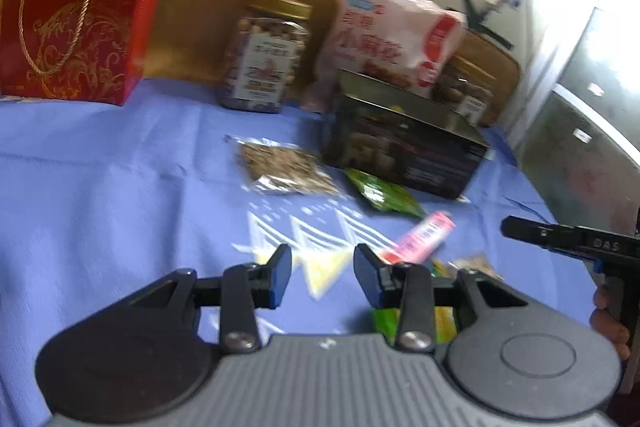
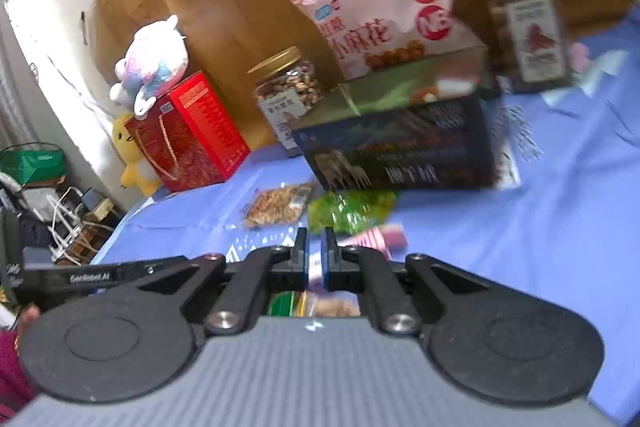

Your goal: Organize snacks

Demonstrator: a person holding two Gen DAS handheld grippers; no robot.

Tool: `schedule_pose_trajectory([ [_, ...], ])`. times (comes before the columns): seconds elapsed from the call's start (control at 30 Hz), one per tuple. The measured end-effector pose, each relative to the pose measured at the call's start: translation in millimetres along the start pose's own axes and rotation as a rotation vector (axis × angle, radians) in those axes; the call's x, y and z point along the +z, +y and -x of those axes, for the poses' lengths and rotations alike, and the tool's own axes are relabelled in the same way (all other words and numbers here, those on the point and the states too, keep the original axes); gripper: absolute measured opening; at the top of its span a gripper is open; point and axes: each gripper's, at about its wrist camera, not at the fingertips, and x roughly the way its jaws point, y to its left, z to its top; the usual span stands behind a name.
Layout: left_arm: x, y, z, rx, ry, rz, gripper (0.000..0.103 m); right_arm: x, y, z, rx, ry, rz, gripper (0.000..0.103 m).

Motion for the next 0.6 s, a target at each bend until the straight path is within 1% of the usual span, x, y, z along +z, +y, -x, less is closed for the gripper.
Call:
schedule_pose_trajectory([
  [0.1,-18.3,-17.7,11.0,-0.020,-0.026,-0.022,0.036,-16.2,11.1,17.1,-0.076,-0.039,0.010,0.010],
  [0.2,-35.1,-30.1,16.1,-0.028,-0.013,-0.048,0.036,-31.8,19.0,29.5,-0.099,-0.038,0.009,0.010],
  [0.27,-45.2,-37.6,21.1,-0.016,-0.011,-0.069,0.036,-40.8,24.9,35.9,-0.126,-0.039,0.027,0.010],
  [0.37,-58.8,-44.2,34.3,0.004,-0.029,-0.083,0.036,-54.9,40.6,42.5,-0.172,-0.041,0.095,0.011],
  [0.6,-83.8,-53.2,56.9,0.062,-0.035,-0.078,0.036,-83.7,66.7,47.2,-0.195,-0.005,0.163,0.011],
])
